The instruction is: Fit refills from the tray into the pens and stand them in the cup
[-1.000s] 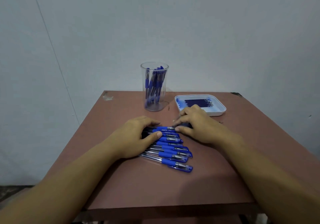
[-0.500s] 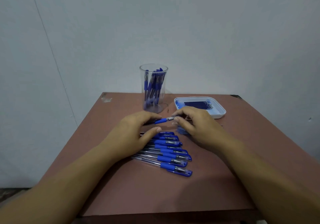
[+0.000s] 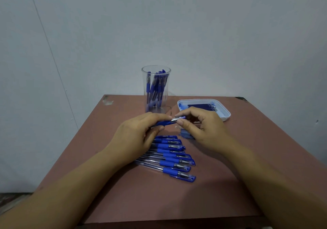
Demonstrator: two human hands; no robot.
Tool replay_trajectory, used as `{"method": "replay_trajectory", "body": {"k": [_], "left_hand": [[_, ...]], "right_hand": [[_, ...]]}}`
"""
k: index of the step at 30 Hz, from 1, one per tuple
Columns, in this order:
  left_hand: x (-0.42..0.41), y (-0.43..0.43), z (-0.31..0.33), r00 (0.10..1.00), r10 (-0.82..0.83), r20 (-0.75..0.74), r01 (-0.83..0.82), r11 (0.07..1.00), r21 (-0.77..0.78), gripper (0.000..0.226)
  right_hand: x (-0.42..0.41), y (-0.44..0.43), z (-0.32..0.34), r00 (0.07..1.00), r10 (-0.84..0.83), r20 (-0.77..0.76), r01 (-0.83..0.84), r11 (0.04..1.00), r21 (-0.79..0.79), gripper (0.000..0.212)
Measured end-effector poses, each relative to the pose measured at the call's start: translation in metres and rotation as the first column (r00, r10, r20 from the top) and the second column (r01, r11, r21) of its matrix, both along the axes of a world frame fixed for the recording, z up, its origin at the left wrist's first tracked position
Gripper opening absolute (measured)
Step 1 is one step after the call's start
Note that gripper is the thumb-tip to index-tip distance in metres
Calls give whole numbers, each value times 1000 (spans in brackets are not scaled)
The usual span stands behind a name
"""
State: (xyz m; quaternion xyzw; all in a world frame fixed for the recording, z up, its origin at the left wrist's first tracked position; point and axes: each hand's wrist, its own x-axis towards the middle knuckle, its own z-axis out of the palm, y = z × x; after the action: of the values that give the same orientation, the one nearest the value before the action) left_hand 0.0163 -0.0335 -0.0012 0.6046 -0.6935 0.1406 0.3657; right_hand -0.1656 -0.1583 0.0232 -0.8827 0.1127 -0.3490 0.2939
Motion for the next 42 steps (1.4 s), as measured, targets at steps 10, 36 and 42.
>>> {"method": "replay_trajectory", "body": {"k": [10, 36, 42], "left_hand": [[-6, 0, -2, 989, 41, -143, -36, 998, 42, 28], [8, 6, -6, 983, 29, -180, -17, 997, 71, 28], [11, 6, -6, 984, 40, -171, -26, 996, 84, 23]], "right_hand": [[0, 1, 2, 1000, 22, 17, -22, 1000, -6, 29], [-41, -34, 8, 869, 20, -495, 105, 969, 223, 13], [-38, -28, 11, 794, 18, -607, 104, 981, 166, 18]]}}
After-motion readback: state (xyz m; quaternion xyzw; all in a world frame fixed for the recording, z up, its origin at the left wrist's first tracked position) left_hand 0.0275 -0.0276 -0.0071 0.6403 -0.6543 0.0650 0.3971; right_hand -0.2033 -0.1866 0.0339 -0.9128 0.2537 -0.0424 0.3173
